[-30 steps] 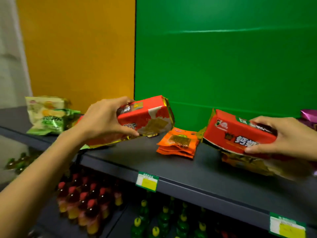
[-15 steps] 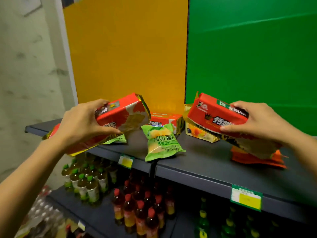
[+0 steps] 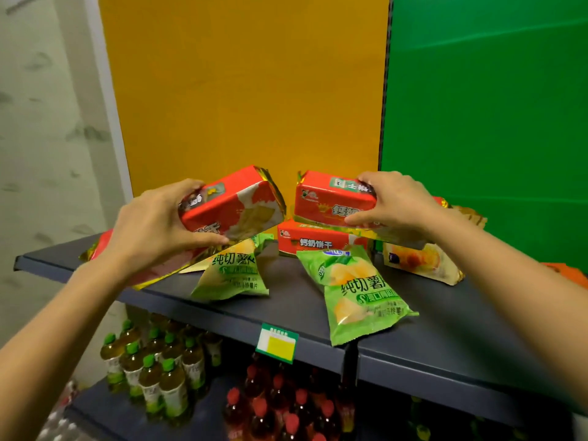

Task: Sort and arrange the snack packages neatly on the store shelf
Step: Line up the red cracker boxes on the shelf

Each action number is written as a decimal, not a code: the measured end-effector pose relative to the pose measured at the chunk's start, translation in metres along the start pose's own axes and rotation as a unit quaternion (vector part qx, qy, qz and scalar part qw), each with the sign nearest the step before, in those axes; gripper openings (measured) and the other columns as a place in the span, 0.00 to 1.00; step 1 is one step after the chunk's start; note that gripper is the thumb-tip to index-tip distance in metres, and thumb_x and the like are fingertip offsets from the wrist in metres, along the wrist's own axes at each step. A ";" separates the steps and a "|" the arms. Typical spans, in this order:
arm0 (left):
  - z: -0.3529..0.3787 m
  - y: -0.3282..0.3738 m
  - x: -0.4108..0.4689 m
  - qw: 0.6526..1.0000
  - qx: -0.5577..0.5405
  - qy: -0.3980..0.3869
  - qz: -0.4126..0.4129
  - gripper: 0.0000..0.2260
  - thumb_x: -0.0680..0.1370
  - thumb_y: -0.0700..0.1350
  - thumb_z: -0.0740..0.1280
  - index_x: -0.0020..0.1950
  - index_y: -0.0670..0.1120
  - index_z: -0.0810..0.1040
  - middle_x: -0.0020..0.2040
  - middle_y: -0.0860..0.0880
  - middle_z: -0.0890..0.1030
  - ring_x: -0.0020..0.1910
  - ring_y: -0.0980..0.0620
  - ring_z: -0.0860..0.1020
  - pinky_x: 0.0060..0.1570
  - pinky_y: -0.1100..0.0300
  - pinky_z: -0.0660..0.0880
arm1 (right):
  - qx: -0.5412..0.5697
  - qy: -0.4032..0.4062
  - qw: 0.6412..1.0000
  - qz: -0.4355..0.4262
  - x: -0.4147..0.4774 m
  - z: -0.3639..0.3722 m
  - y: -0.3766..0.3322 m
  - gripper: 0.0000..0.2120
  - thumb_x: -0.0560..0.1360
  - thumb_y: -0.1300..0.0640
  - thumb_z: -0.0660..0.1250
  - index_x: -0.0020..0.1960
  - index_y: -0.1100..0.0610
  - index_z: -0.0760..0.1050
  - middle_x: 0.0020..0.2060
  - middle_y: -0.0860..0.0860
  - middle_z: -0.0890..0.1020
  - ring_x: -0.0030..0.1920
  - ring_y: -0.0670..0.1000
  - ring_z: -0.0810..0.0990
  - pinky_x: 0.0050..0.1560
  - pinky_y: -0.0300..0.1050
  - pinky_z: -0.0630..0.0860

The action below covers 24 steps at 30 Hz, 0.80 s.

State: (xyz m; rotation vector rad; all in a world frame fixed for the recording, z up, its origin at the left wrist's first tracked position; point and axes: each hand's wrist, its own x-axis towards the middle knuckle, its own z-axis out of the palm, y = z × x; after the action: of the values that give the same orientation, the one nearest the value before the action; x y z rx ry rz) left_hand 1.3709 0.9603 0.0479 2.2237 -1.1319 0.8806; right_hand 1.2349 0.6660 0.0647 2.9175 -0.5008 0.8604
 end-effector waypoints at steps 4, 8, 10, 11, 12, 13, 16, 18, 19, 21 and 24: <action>0.017 -0.016 0.027 1.000 -0.009 0.000 0.008 0.48 0.52 0.69 0.72 0.66 0.46 0.72 0.56 0.42 0.82 0.50 0.41 0.81 0.47 0.47 0.77 | -0.014 -0.019 1.000 -0.007 0.036 0.027 -0.013 0.34 0.64 0.36 0.70 0.64 0.53 0.68 0.59 0.51 0.79 0.55 0.54 0.78 0.50 0.47 0.75; 0.031 -0.028 0.052 0.999 -0.022 0.004 0.025 0.48 0.52 0.72 0.68 0.66 0.47 0.71 0.56 0.43 0.82 0.50 0.42 0.80 0.48 0.47 0.78 | -0.038 -0.056 0.998 -0.017 0.062 0.051 -0.018 0.34 0.65 0.37 0.70 0.64 0.53 0.68 0.60 0.51 0.78 0.57 0.54 0.78 0.47 0.45 0.71; 0.040 -0.033 0.060 0.999 -0.025 0.011 0.030 0.47 0.53 0.71 0.67 0.66 0.47 0.71 0.57 0.43 0.82 0.50 0.43 0.80 0.48 0.48 0.77 | -0.045 -0.068 0.997 -0.016 0.069 0.062 -0.017 0.34 0.65 0.37 0.70 0.65 0.53 0.67 0.60 0.51 0.78 0.57 0.53 0.77 0.47 0.45 0.71; 0.044 -0.035 0.064 0.999 -0.026 0.012 0.037 0.48 0.52 0.72 0.65 0.66 0.47 0.71 0.57 0.43 0.82 0.50 0.43 0.80 0.48 0.48 0.77 | -0.046 -0.071 0.996 -0.015 0.071 0.067 -0.016 0.35 0.65 0.36 0.70 0.65 0.53 0.67 0.60 0.51 0.78 0.57 0.53 0.77 0.47 0.45 0.71; 0.047 -0.036 0.068 0.998 -0.030 0.012 0.045 0.49 0.52 0.74 0.63 0.66 0.47 0.71 0.57 0.43 0.82 0.50 0.43 0.80 0.47 0.47 0.78 | -0.047 -0.076 0.996 -0.014 0.072 0.072 -0.016 0.35 0.65 0.36 0.70 0.65 0.53 0.67 0.60 0.51 0.78 0.57 0.53 0.77 0.47 0.45 0.71; 0.050 -0.038 0.073 0.998 -0.036 0.011 0.053 0.51 0.51 0.76 0.60 0.66 0.47 0.71 0.56 0.43 0.82 0.49 0.42 0.81 0.47 0.47 0.78 | -0.047 -0.082 0.995 -0.013 0.074 0.076 -0.016 0.35 0.64 0.36 0.70 0.65 0.53 0.67 0.60 0.51 0.78 0.57 0.54 0.77 0.46 0.44 0.71; 0.060 -0.042 0.083 0.996 -0.051 0.011 0.076 0.53 0.51 0.81 0.53 0.65 0.48 0.72 0.56 0.44 0.82 0.49 0.43 0.81 0.46 0.48 0.78 | -0.047 -0.102 0.994 -0.009 0.079 0.085 -0.017 0.35 0.64 0.36 0.70 0.64 0.52 0.68 0.59 0.51 0.79 0.55 0.54 0.78 0.48 0.46 0.74; 0.067 -0.043 0.089 0.995 -0.051 0.017 0.087 0.52 0.52 0.81 0.53 0.65 0.49 0.72 0.56 0.45 0.82 0.50 0.44 0.81 0.46 0.49 0.78 | -0.041 -0.111 0.993 -0.001 0.082 0.091 -0.018 0.34 0.63 0.36 0.71 0.63 0.52 0.69 0.58 0.51 0.79 0.54 0.54 0.78 0.50 0.47 0.76; 0.070 -0.043 0.091 0.995 -0.051 0.016 0.090 0.51 0.52 0.80 0.55 0.65 0.49 0.72 0.57 0.46 0.82 0.50 0.44 0.81 0.46 0.49 0.77 | -0.039 -0.118 0.992 0.002 0.083 0.093 -0.019 0.34 0.63 0.36 0.71 0.63 0.52 0.70 0.58 0.51 0.80 0.54 0.54 0.78 0.50 0.48 0.76; 0.077 -0.043 0.097 0.994 -0.057 0.007 0.098 0.49 0.53 0.77 0.58 0.65 0.49 0.72 0.58 0.46 0.82 0.52 0.44 0.81 0.46 0.51 0.77 | -0.047 -0.129 0.991 0.008 0.084 0.100 -0.022 0.33 0.64 0.36 0.71 0.62 0.52 0.70 0.58 0.51 0.80 0.55 0.54 0.78 0.47 0.45 0.74; 0.086 -0.041 0.105 0.992 -0.055 -0.003 0.116 0.45 0.55 0.73 0.65 0.66 0.50 0.72 0.59 0.48 0.81 0.53 0.45 0.80 0.46 0.54 0.75 | -0.063 -0.147 0.987 0.002 0.084 0.112 -0.026 0.35 0.63 0.36 0.72 0.65 0.49 0.69 0.60 0.49 0.79 0.57 0.54 0.77 0.46 0.45 0.70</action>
State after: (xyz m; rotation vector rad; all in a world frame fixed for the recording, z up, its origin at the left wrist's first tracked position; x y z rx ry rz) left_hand 1.4799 0.8705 0.0610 2.0348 -1.4281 0.8797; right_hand 1.3678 0.6493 0.0170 2.9367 -0.5554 0.3798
